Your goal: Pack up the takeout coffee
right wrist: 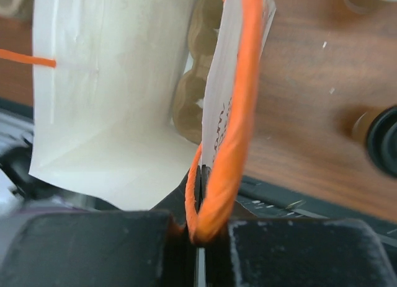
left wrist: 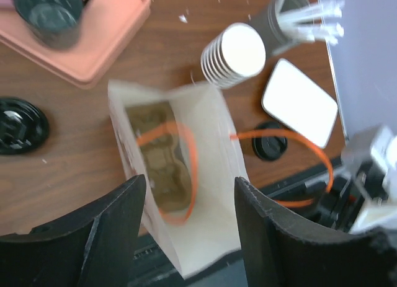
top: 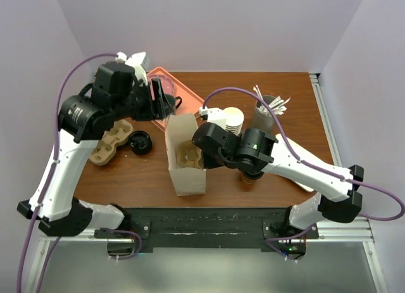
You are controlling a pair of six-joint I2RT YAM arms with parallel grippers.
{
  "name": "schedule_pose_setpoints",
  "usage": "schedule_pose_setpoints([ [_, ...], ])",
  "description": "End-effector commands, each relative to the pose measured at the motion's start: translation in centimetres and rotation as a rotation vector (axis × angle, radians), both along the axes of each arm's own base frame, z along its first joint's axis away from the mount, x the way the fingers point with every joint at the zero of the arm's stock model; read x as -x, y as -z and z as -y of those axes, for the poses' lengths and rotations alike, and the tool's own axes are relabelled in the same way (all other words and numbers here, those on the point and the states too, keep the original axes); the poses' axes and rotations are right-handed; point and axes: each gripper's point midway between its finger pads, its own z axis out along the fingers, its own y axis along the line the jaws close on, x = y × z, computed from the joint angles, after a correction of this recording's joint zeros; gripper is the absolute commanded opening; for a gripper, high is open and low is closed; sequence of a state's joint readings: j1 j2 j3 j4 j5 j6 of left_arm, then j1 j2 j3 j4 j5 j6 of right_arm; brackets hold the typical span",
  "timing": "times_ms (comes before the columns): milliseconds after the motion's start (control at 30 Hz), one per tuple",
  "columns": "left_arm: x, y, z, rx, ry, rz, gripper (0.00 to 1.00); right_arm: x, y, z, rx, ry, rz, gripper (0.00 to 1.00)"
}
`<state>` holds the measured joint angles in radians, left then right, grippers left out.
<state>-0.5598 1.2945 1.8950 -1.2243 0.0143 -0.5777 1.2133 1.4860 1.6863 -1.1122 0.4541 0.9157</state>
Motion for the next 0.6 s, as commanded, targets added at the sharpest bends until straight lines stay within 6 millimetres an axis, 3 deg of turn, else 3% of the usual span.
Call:
schedule_pose_setpoints([
  [0, -2.1, -2.1, -2.2, -0.117, -0.047, 0.079, 0.63, -0.3, -3.8, 1.4, 0.068, -0.32, 0.201, 0.0],
  [67, -1.9, -1.9, -2.0, -0.107, -0.036, 0.067, 0.63, 0.1, -3.5, 2.1, 0.07, -0.401, 0.181, 0.0],
  [133, -1.4, -0.7, -1.7, -0.105, -0.007, 0.028, 0.63, 1.0, -3.0, 2.9, 0.06, -0.512, 0.142, 0.0],
  [200, -0.9, 0.9, -1.6, -0.129, 0.023, -0.006, 0.64, 0.6, -2.9, 3.9, 0.054, -0.535, 0.143, 0.0],
  [300, 0.6, 2.2, 0.1, -0.097, 0.178, -0.025, 0.64, 0.6, -2.2, 4.6, 0.11, -0.586, 0.156, 0.0],
  [367, 1.4, 1.5, 1.0, -0.044, 0.235, 0.006, 0.65, 0.3, -1.9, 4.8, 0.143, -0.601, 0.165, 0.0],
  [467, 2.8, 2.0, 2.5, 0.032, 0.332, -0.009, 0.65, 0.4, -2.8, 4.3, 0.101, -0.621, 0.202, 0.0],
  [500, 3.0, 3.0, 2.7, 0.036, 0.34, -0.038, 0.65, 0.0, -3.1, 4.3, 0.101, -0.602, 0.223, 0.0],
  [567, 3.5, 2.9, 2.6, 0.057, 0.339, -0.024, 0.66, -0.5, -3.7, 4.4, 0.11, -0.589, 0.255, 0.0],
])
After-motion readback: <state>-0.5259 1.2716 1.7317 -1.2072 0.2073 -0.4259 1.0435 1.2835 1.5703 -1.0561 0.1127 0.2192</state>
